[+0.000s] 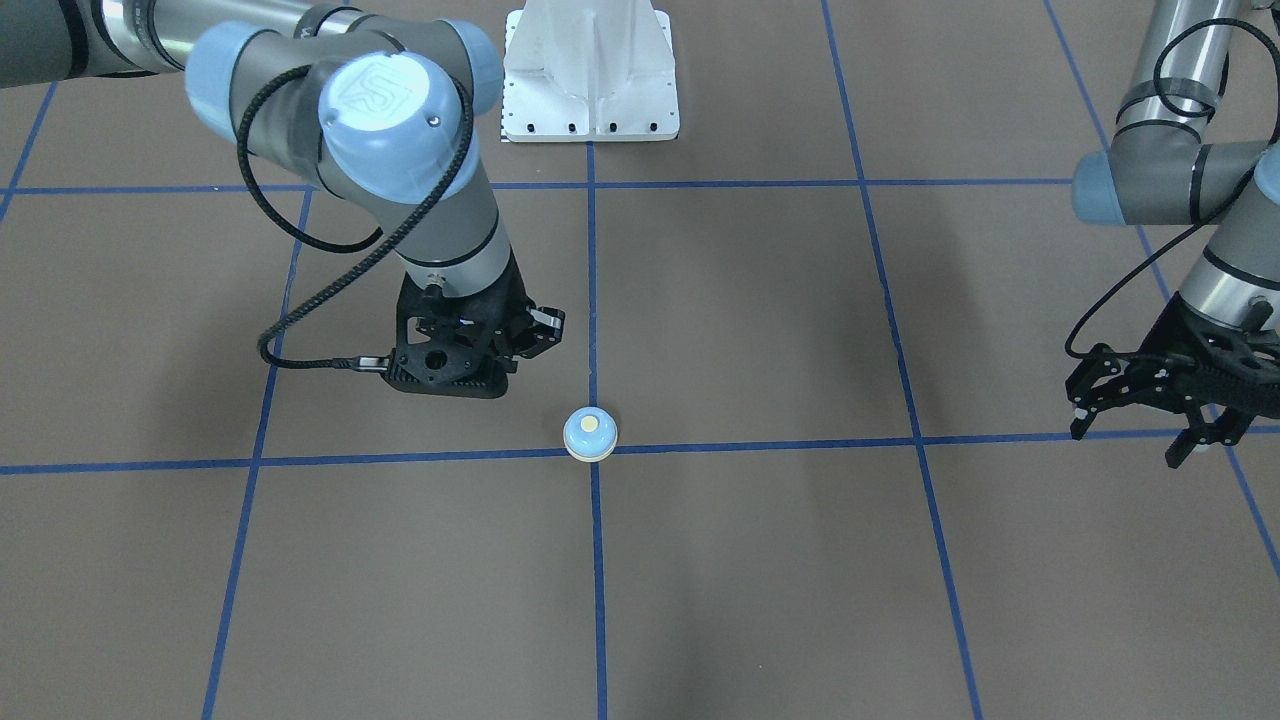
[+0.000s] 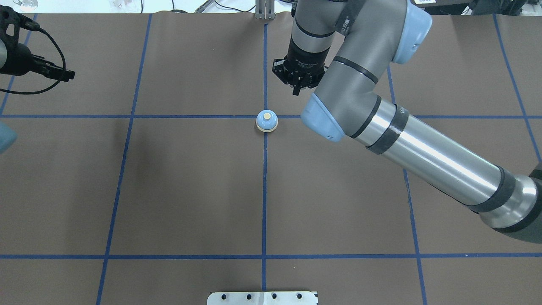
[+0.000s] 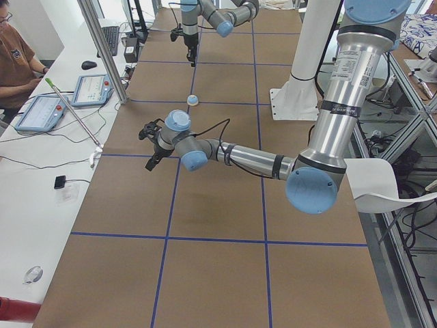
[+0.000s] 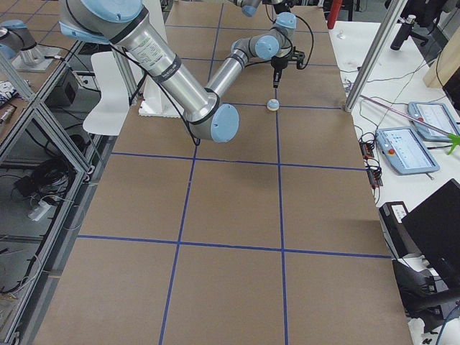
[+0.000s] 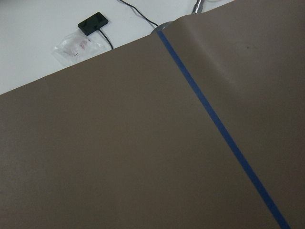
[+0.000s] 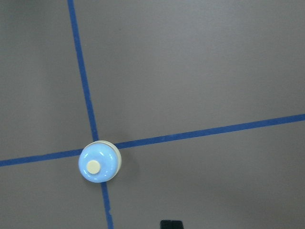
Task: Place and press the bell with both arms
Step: 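Move the right gripper above the bell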
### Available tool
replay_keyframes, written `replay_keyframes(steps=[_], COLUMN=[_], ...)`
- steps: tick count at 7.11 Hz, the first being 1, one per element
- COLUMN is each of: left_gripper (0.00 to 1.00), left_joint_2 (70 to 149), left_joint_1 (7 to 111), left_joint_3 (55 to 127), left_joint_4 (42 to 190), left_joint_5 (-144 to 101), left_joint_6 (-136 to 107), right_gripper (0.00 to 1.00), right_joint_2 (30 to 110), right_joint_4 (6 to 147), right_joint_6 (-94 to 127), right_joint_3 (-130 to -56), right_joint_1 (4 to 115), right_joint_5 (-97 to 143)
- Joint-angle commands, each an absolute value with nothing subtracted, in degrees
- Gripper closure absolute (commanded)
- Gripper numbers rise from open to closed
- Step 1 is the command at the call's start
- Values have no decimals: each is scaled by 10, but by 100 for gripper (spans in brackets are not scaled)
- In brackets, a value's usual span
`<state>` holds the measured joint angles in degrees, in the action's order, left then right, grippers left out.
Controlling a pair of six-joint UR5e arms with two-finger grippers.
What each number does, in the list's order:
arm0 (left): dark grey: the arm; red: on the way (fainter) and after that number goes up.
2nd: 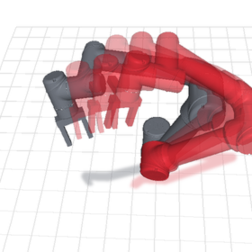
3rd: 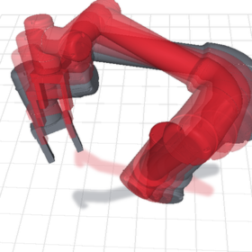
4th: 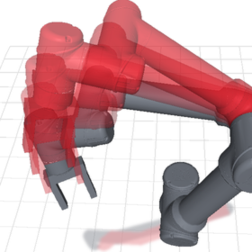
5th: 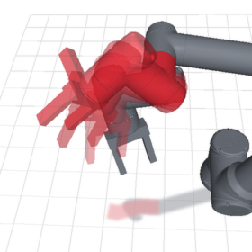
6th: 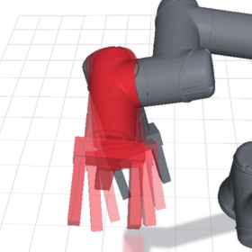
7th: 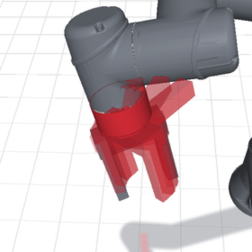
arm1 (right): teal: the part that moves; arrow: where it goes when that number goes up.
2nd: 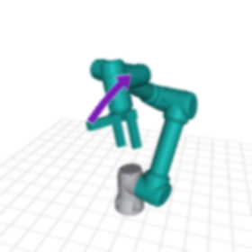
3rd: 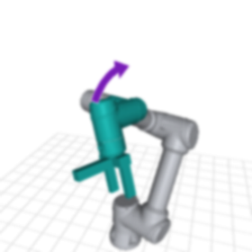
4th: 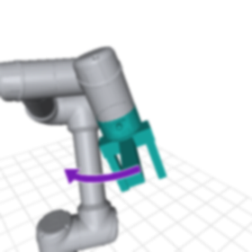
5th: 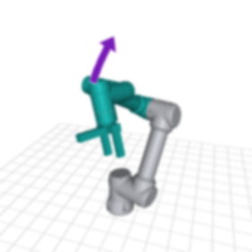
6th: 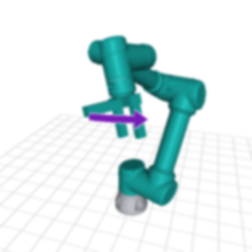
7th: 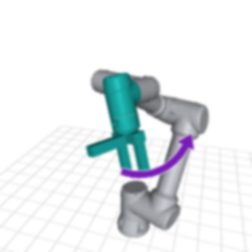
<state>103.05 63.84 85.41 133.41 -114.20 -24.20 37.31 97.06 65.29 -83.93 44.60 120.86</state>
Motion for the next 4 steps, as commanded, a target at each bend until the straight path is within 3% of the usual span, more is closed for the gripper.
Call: replay_keyframes(steps=[1,4], left_gripper=[0,0], left_joint_2=[1020,1016], left_joint_1=[642,642], left_joint_3=[857,857], left_joint_4=[1334,1336], left_joint_5=[-1145,-1143], left_joint_6=[-236,-236], right_gripper=[100,100], right_joint_2=[312,290], right_joint_4=[918,868], right_joint_6=[653,654], right_joint_3=[-726,-646], right_joint_1=[427,403], right_joint_5=[1207,1172])
